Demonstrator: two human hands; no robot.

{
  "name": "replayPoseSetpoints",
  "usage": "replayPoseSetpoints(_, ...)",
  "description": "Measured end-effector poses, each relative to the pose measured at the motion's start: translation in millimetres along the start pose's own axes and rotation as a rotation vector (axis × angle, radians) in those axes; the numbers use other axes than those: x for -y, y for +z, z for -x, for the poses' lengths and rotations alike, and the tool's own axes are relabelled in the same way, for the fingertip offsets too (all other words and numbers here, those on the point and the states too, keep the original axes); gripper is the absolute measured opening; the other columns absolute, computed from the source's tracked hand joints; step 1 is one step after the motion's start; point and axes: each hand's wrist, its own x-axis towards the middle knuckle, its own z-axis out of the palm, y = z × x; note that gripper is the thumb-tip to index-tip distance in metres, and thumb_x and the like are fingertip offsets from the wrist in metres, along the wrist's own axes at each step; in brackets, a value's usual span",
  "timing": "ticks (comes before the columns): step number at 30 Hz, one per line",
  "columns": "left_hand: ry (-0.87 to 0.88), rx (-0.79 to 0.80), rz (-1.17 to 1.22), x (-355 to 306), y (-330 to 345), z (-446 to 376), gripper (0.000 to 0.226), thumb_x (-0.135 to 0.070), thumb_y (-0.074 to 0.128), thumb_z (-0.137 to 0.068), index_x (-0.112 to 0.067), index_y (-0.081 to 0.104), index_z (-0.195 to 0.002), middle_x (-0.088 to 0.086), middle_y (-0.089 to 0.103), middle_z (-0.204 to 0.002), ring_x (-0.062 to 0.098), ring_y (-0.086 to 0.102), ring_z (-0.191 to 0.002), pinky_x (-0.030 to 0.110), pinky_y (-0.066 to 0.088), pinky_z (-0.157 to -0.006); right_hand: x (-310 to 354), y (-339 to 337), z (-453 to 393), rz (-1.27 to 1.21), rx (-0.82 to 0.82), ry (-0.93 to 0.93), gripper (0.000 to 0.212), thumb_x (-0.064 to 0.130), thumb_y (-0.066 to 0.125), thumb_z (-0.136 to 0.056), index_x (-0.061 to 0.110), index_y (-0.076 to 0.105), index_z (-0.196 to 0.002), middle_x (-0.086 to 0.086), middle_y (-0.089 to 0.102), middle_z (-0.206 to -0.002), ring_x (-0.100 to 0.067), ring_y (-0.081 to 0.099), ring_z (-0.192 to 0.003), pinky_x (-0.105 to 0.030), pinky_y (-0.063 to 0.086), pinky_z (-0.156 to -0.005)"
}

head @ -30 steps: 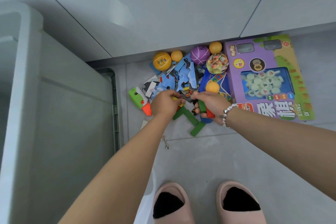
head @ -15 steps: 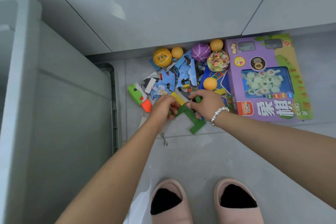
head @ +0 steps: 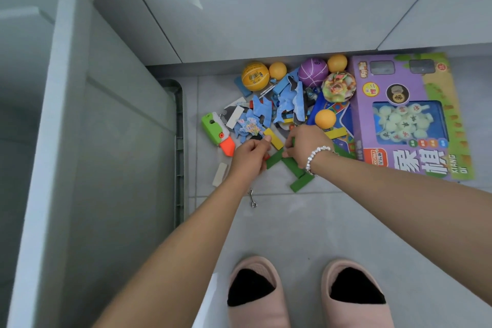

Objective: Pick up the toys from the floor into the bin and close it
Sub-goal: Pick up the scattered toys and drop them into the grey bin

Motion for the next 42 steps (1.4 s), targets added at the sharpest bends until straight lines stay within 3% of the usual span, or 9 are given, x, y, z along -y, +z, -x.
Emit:
replayPoseSetpoints(9,-0.009,-0.038,-0.056,0,-3,4,0.049,-0.045,0.049,-0.094,-0.015,0.040,-0.056,0.003,0.045,-0.053,0.013,0.039,-0.044,0.026,0.033,-0.051,-3,0,-3,0.102,0.065,-0.044,0.042,0.031,0.072,-0.078,0.004,0.060,-0.108,-0.015,0.065,-0.103,-0.029,0.060,-0.097,-0.035,0.051,-0.076)
replayPoseSetpoints(13,-0.036,-0.053,0.007,-2,-3,3,0.051,-0.043,0.042,-0.097,-0.015,0.043,-0.054,0.002,0.045,-0.054,0.009,0.038,-0.039,0.023,0.032,-0.047,-3,-3,2,-0.020,0.034,-0.055,0.030,0.032,0.071,-0.079,0.003,0.066,-0.089,-0.009,0.067,-0.085,-0.022,0.063,-0.080,-0.029,0.048,-0.063)
replayPoseSetpoints(17,0.005,0.033,0.023,-7,-1,6,0.036,-0.033,0.042,-0.100,-0.014,0.066,-0.081,0.000,0.045,-0.059,0.007,0.037,-0.042,0.017,0.033,-0.044,-9,-15,19,-0.449,0.036,-0.036,0.017,0.029,0.068,-0.083,0.015,0.058,-0.082,0.000,0.060,-0.055,-0.001,0.048,-0.032,-0.015,0.037,-0.036)
replayPoseSetpoints(20,0.040,0.102,-0.006,-14,3,11,0.025,-0.025,0.047,-0.098,-0.016,0.068,-0.106,-0.002,0.046,-0.064,0.010,0.036,-0.051,0.015,0.032,-0.045,-17,-28,28,-0.730,0.101,0.020,0.021,0.026,0.071,-0.080,0.014,0.061,-0.094,-0.008,0.066,-0.065,-0.006,0.054,-0.042,-0.017,0.035,-0.033)
replayPoseSetpoints(22,0.053,0.127,-0.019,-21,6,16,0.026,-0.026,0.050,-0.097,-0.018,0.068,-0.112,0.006,0.051,-0.064,0.018,0.042,-0.053,0.023,0.040,-0.051,-20,-37,31,-0.854,0.121,0.048,0.023,0.022,0.071,-0.079,0.012,0.061,-0.098,-0.007,0.065,-0.065,-0.009,0.054,-0.048,-0.017,0.033,-0.033)
replayPoseSetpoints(24,0.052,0.151,-0.027,-29,12,22,0.027,-0.027,0.052,-0.095,-0.016,0.069,-0.114,0.027,0.064,-0.092,0.040,0.058,-0.085,0.042,0.050,-0.081,-23,-45,37,-0.855,0.116,0.004,0.017,0.016,0.067,-0.083,0.015,0.062,-0.100,0.004,0.061,-0.056,-0.003,0.052,-0.042,-0.017,0.033,-0.033)
replayPoseSetpoints(27,0.014,0.141,-0.017,-36,22,25,0.027,-0.027,0.058,-0.092,-0.011,0.069,-0.111,0.023,0.057,-0.123,0.039,0.042,-0.118,0.044,0.033,-0.103,-33,-52,44,-0.739,-0.025,-0.067,0.017,0.017,0.060,-0.088,0.023,0.065,-0.103,0.012,0.059,-0.044,-0.001,0.049,-0.034,-0.015,0.035,-0.032)
replayPoseSetpoints(32,0.031,0.113,-0.001,-41,50,13,0.023,-0.026,0.060,-0.091,-0.015,0.068,-0.110,0.000,0.065,-0.114,-0.002,0.055,-0.085,0.016,0.045,-0.073,-60,-51,41,-0.590,-0.327,0.047,0.031,0.023,0.063,-0.086,0.018,0.064,-0.117,0.010,0.061,-0.055,-0.003,0.054,-0.036,-0.008,0.036,-0.035)
replayPoseSetpoints(42,0.057,0.140,-0.222,-61,81,-5,0.039,-0.040,0.046,-0.096,-0.014,0.054,-0.125,0.003,0.055,-0.115,0.016,0.049,-0.098,0.028,0.039,-0.080,-57,-57,22,-0.524,-0.071,0.145,0.029,0.027,0.055,-0.092,0.013,0.061,-0.116,-0.001,0.058,-0.057,-0.002,0.047,-0.027,-0.011,0.034,-0.028)
